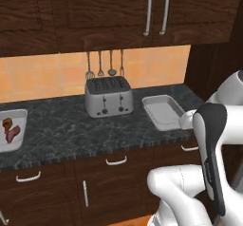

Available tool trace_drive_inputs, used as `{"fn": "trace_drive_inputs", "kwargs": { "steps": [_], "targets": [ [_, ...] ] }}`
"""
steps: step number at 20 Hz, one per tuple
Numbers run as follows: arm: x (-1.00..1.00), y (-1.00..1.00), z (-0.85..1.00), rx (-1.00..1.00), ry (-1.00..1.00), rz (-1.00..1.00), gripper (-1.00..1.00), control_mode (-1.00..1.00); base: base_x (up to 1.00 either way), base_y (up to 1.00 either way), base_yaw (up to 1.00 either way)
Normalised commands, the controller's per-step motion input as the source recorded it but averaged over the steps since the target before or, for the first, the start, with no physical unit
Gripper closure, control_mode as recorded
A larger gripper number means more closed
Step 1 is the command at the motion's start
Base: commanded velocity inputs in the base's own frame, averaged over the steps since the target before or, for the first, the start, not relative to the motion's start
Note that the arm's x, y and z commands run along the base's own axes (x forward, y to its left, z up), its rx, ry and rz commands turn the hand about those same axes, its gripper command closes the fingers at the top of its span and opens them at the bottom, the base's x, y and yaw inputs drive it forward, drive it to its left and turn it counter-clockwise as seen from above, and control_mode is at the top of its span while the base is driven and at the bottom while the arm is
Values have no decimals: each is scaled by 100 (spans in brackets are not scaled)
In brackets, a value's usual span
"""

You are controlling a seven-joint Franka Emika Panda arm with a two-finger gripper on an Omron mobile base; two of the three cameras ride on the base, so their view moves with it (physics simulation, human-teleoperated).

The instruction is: Place one potato and one chicken drumstick in each tupperware on the nearby counter, to pack two identical lunches.

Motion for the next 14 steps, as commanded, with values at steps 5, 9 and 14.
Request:
{"fn": "trace_drive_inputs", "kwargs": {
  "steps": [5,9,14],
  "targets": [
    [15,-10,-3,0,0,-1,100,-100,34,1,-1],
    [87,-33,-3,0,0,-3,100,-100,0,0,0],
    [98,-15,-14,0,1,-1,100,-100,0,0,0]
  ]
}}
